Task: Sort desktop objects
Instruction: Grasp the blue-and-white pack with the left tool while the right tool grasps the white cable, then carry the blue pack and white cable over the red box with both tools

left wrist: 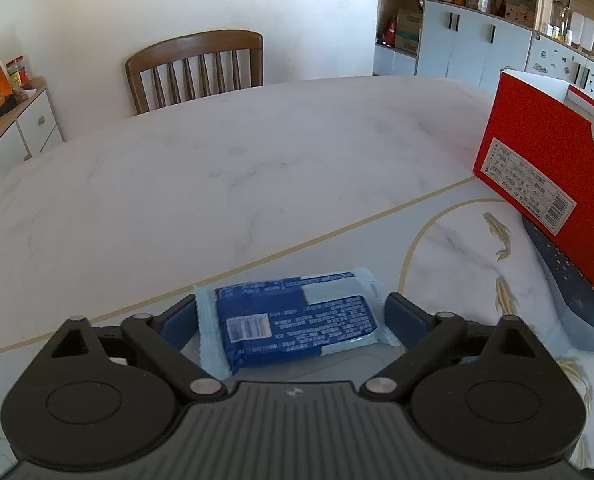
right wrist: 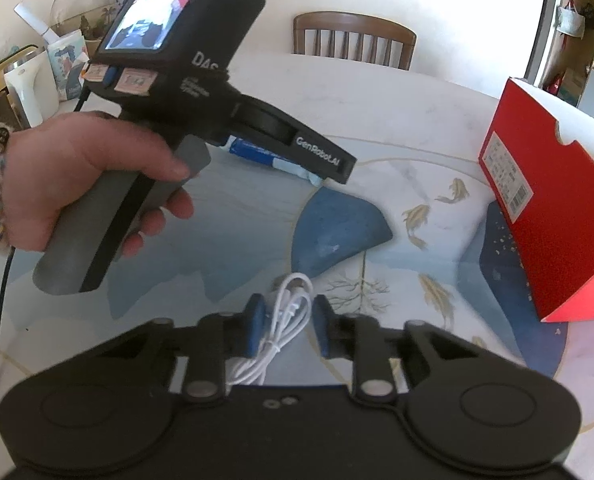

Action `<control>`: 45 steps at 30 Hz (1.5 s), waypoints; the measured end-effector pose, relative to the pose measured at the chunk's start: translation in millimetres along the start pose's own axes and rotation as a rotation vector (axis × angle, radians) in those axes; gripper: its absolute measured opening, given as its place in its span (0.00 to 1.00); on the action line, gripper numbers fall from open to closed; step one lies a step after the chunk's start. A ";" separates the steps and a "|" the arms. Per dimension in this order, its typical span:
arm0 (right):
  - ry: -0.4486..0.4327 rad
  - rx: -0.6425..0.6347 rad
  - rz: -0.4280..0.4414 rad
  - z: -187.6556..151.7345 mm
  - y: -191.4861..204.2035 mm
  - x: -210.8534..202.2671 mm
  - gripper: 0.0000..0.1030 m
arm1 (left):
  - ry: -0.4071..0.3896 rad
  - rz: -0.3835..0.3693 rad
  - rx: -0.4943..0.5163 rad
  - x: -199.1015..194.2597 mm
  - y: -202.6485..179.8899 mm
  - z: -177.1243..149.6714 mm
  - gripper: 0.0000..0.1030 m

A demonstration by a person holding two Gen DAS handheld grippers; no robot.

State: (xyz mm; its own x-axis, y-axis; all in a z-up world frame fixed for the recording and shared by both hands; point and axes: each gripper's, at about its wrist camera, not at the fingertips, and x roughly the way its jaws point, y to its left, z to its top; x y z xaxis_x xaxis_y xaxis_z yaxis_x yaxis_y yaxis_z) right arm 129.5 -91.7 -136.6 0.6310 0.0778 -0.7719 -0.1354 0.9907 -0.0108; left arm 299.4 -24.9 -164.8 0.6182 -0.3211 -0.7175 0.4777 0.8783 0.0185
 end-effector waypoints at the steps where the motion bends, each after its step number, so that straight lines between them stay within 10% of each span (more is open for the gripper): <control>1: -0.001 0.000 -0.004 -0.4 -0.6 -0.2 0.23 | 0.001 0.000 -0.001 -0.6 0.4 0.3 0.91; 11: 0.004 -0.015 -0.029 -3.8 -8.3 -4.3 0.21 | 0.004 -0.022 -0.006 -7.2 4.3 0.8 0.75; 45: -0.139 0.158 -0.126 -13.9 -87.9 -88.4 0.06 | -0.004 -0.182 0.044 -115.5 -77.8 7.8 0.74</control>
State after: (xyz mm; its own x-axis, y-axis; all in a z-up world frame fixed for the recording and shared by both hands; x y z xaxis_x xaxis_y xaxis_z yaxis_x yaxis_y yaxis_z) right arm 75.0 -187.2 -76.2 0.7359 -0.0432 -0.6758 0.0649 0.9979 0.0068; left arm 195.8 -58.9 -77.9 0.5210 -0.4748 -0.7093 0.6090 0.7891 -0.0809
